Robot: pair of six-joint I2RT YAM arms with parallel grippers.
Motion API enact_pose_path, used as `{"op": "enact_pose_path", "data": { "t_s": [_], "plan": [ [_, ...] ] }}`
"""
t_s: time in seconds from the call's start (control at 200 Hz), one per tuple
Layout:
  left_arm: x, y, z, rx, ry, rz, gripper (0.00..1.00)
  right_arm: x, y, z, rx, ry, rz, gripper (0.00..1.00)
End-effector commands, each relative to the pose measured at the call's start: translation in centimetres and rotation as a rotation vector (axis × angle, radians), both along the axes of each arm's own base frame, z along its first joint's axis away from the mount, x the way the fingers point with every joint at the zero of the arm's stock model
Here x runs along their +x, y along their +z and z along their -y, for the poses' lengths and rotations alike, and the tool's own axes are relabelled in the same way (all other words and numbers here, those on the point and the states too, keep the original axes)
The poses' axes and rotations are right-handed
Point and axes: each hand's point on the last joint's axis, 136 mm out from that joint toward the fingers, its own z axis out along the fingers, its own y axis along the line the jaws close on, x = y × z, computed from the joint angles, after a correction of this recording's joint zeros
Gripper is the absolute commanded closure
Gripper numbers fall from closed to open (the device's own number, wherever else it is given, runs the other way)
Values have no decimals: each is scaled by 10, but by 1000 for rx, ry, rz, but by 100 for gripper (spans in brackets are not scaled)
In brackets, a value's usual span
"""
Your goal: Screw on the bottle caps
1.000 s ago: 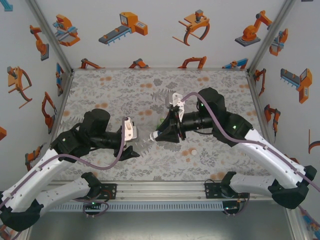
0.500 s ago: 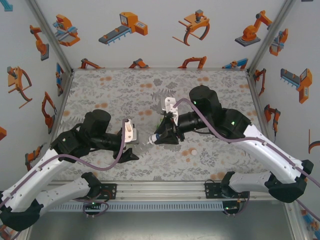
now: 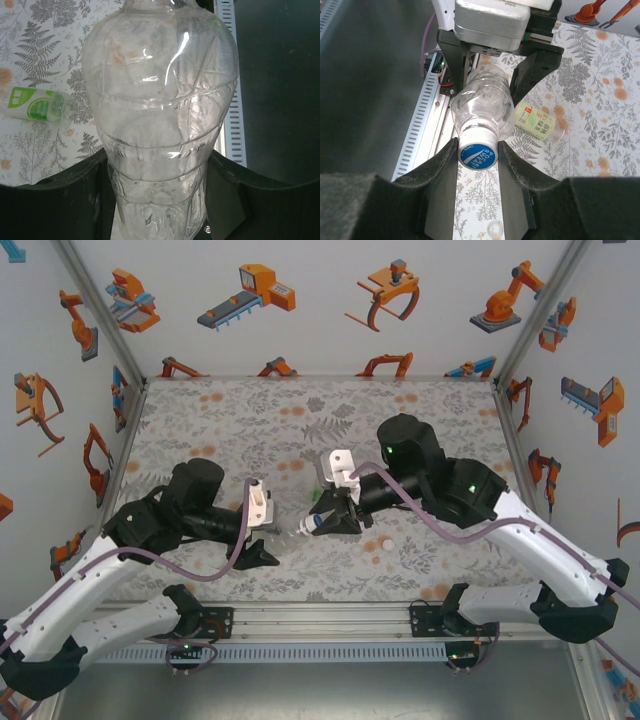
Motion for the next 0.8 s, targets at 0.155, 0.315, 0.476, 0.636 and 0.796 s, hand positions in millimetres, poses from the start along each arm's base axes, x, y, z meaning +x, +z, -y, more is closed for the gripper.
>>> {"op": "enact_pose_path", "data": {
  "t_s": [0.155,0.315,0.476,0.636,0.796],
  "plan": [
    [-5,13,5,-26,-41,-30,100,-21,4,5,-4,92,62,100],
    [-6,16,6,-35,-48,-35,100,-22,3,4,-3,98,77,100],
    [-4,23,9,-79,-44,-11,100,-24,-2,4,-10,98,48,100],
    [4,29,13,-111,-16,28,100,-12,-11,-4,-35,-11,-83,100],
    [11,29,14,-108,9,55,100,6,-26,-8,-99,-186,-275,100]
  ]
}}
